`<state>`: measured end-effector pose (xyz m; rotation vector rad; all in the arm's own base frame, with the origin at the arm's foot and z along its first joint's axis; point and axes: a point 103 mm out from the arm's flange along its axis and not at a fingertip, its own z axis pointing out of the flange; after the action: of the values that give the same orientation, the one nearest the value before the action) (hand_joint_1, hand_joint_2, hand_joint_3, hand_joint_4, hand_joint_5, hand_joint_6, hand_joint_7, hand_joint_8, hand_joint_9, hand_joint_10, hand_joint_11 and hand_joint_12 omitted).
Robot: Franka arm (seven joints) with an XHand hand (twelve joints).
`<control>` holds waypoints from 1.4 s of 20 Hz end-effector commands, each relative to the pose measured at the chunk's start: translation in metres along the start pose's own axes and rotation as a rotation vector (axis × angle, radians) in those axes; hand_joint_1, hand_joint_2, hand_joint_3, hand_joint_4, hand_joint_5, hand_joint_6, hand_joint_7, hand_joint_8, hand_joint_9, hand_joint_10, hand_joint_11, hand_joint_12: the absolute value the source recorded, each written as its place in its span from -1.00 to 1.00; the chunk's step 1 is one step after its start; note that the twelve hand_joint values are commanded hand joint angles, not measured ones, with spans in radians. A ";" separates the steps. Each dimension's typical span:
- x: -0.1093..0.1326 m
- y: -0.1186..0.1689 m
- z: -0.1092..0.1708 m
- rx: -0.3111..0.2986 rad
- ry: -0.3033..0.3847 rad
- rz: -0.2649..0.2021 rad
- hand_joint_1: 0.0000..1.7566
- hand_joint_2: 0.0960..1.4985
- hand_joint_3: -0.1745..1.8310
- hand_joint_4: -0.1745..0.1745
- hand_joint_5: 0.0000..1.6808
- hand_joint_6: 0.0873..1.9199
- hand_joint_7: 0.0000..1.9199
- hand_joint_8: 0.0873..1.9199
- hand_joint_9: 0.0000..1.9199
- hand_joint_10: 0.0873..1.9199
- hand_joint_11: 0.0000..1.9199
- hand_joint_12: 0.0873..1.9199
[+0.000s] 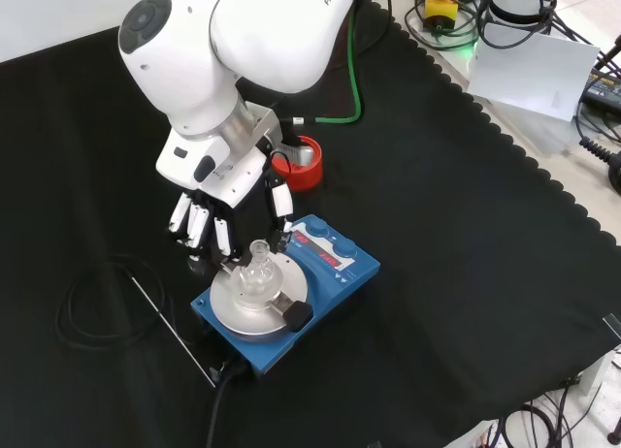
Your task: Place the round-bottom flask on the heater.
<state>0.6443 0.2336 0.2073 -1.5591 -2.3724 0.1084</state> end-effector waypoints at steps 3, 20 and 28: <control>0.004 0.004 0.006 0.006 -0.010 -0.010 0.26 -0.24 -0.04 1.00 0.41 -0.12 -0.58 -0.42 -0.29 -0.50 -0.66 0.35; -0.001 0.000 0.001 -0.042 0.018 0.013 0.06 -0.18 -0.24 -0.26 -0.19 -0.25 -0.72 -0.41 -0.39 -0.46 -0.71 0.36; 0.000 -0.022 -0.014 -0.081 0.032 0.025 0.02 -0.22 -0.24 -0.24 -0.37 -0.32 -0.75 -0.41 -0.42 -0.46 -0.73 0.37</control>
<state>0.6380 0.2311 0.2106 -1.5897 -2.3659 0.0413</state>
